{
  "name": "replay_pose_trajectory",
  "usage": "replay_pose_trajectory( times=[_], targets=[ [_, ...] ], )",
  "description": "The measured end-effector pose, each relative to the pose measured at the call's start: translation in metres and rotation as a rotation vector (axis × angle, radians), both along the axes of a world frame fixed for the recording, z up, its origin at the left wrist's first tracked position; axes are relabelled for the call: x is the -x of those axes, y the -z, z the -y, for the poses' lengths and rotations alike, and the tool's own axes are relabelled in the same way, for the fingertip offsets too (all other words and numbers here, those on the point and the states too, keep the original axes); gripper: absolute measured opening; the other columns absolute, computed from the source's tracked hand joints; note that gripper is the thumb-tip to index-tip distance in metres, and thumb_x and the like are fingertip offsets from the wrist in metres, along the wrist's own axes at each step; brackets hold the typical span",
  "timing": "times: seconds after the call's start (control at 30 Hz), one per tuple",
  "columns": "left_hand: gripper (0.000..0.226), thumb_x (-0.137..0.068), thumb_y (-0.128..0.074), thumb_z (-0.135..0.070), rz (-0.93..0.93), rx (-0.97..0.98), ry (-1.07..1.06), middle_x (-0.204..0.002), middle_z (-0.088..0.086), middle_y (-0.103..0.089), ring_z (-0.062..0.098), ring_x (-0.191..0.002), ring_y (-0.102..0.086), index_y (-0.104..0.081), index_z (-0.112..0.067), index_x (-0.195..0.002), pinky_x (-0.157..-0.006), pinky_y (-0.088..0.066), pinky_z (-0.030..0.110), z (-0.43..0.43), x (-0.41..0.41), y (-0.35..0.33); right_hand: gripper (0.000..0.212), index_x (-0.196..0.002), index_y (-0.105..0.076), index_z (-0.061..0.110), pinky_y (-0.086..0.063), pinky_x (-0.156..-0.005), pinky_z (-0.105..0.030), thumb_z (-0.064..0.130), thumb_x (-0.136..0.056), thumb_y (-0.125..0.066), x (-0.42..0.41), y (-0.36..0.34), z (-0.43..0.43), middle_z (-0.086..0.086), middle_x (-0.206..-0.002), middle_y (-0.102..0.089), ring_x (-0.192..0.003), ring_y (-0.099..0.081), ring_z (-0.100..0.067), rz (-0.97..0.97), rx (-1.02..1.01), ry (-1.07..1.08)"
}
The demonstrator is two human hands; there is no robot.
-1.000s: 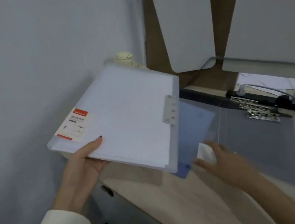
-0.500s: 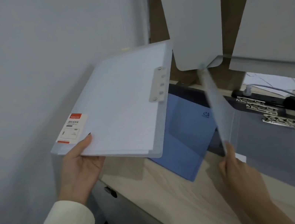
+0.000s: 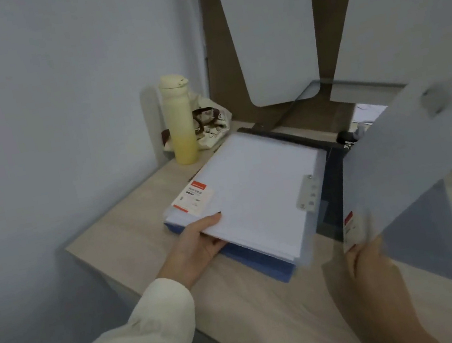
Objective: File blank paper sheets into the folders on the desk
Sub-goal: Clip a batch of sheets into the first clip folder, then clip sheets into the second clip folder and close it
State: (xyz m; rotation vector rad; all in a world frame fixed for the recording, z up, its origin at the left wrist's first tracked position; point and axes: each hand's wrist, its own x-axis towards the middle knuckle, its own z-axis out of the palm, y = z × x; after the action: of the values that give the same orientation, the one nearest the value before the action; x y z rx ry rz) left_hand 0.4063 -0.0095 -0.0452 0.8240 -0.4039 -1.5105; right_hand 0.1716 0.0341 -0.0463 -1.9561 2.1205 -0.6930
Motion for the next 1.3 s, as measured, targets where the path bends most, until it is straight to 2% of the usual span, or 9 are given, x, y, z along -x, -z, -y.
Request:
replay_pose_trajectory(
  times=[0.27,0.37,0.5,0.67,0.9,1.07,1.17,1.23,1.3],
  targets=[
    [0.047,-0.089,-0.057,-0.003,0.329,-0.158,-0.18,-0.128,0.008,-0.058,0.019,-0.105,-0.059,-0.043,-0.009,-0.133,-0.084,-0.047,0.027,0.008,0.01,0.025,0.049,-0.132,-0.033,-0.011,-0.039,-0.047,-0.026,0.006,-0.088,-0.044,0.002,-0.003,0.006,-0.015,-0.06,-0.061,-0.044,-0.051,-0.023,-0.074,-0.041,-0.093],
    [0.052,-0.09,-0.056,-0.005,0.39,-0.15,-0.164,-0.132,0.005,-0.055,0.02,-0.111,-0.056,-0.039,-0.014,-0.138,-0.088,-0.046,0.028,0.009,0.01,0.023,0.079,-0.13,-0.033,-0.019,-0.004,-0.035,-0.005,-0.015,-0.061,-0.072,-0.005,-0.011,0.012,0.005,-0.035,-0.031,-0.025,-0.015,0.001,-0.125,0.014,-0.158],
    [0.053,-0.091,-0.055,-0.004,0.403,-0.173,-0.165,-0.133,0.006,-0.054,0.021,-0.112,-0.054,-0.037,-0.015,-0.14,-0.091,-0.045,0.029,0.007,0.013,0.02,0.057,-0.132,-0.038,-0.009,0.011,-0.042,-0.008,-0.001,-0.076,-0.045,-0.01,-0.011,0.017,0.009,-0.043,-0.018,-0.038,0.008,0.001,-0.28,0.076,-0.242],
    [0.051,-0.092,-0.052,-0.005,0.383,-0.189,-0.151,-0.129,0.003,-0.054,0.019,-0.111,-0.053,-0.036,-0.014,-0.14,-0.092,-0.041,0.027,0.004,0.014,0.016,0.082,-0.112,-0.064,-0.005,-0.004,-0.044,-0.003,-0.018,-0.032,-0.074,-0.02,0.017,0.019,-0.006,-0.039,-0.027,-0.029,-0.015,-0.009,-0.399,0.097,-0.353],
    [0.047,-0.095,-0.047,-0.006,0.401,-0.187,-0.113,-0.132,0.008,-0.054,0.02,-0.114,-0.054,-0.036,-0.011,-0.14,-0.094,-0.043,0.029,-0.002,0.013,0.014,0.073,-0.084,-0.074,-0.005,-0.031,-0.018,-0.03,-0.008,-0.012,-0.082,-0.028,0.042,0.025,-0.024,-0.026,-0.042,-0.017,-0.043,-0.032,-0.515,0.006,-0.392],
    [0.027,-0.096,-0.044,-0.005,0.432,-0.182,-0.091,-0.114,0.006,-0.061,0.018,-0.102,-0.06,-0.046,-0.011,-0.122,-0.087,-0.048,0.03,-0.014,0.019,0.005,0.058,-0.086,-0.071,-0.011,-0.037,-0.022,-0.031,-0.009,-0.03,-0.057,-0.037,0.037,0.014,-0.031,-0.03,-0.045,-0.018,-0.043,-0.033,-0.568,-0.118,-0.388],
    [0.009,-0.095,-0.047,-0.008,0.532,-0.274,-0.033,-0.092,0.009,-0.065,0.017,-0.085,-0.063,-0.055,-0.005,-0.096,-0.066,-0.058,0.027,-0.024,0.018,-0.003,0.077,-0.138,-0.026,-0.01,-0.053,-0.054,-0.035,0.004,-0.074,-0.066,-0.034,0.009,0.013,-0.037,-0.072,-0.062,-0.06,-0.065,-0.037,-0.698,-0.164,-0.437],
    [0.012,-0.095,-0.049,-0.011,0.714,-0.377,0.032,-0.083,0.012,-0.065,0.02,-0.074,-0.064,-0.058,-0.003,-0.091,-0.055,-0.055,0.029,-0.03,0.015,-0.01,0.073,-0.144,-0.006,0.0,-0.035,-0.044,-0.029,0.007,-0.088,-0.052,-0.019,0.008,0.015,-0.018,-0.056,-0.043,-0.047,-0.043,-0.024,-0.58,-0.084,-0.522],
    [0.015,-0.094,-0.051,-0.014,0.895,-0.399,0.051,-0.076,0.012,-0.064,0.021,-0.065,-0.062,-0.06,-0.003,-0.088,-0.053,-0.05,0.029,-0.037,0.015,-0.019,0.077,-0.119,-0.061,0.006,0.004,-0.043,-0.022,0.021,-0.047,-0.085,-0.009,-0.011,0.011,0.0,-0.048,-0.001,-0.039,0.001,-0.014,-0.563,-0.018,-0.518]
  ],
)
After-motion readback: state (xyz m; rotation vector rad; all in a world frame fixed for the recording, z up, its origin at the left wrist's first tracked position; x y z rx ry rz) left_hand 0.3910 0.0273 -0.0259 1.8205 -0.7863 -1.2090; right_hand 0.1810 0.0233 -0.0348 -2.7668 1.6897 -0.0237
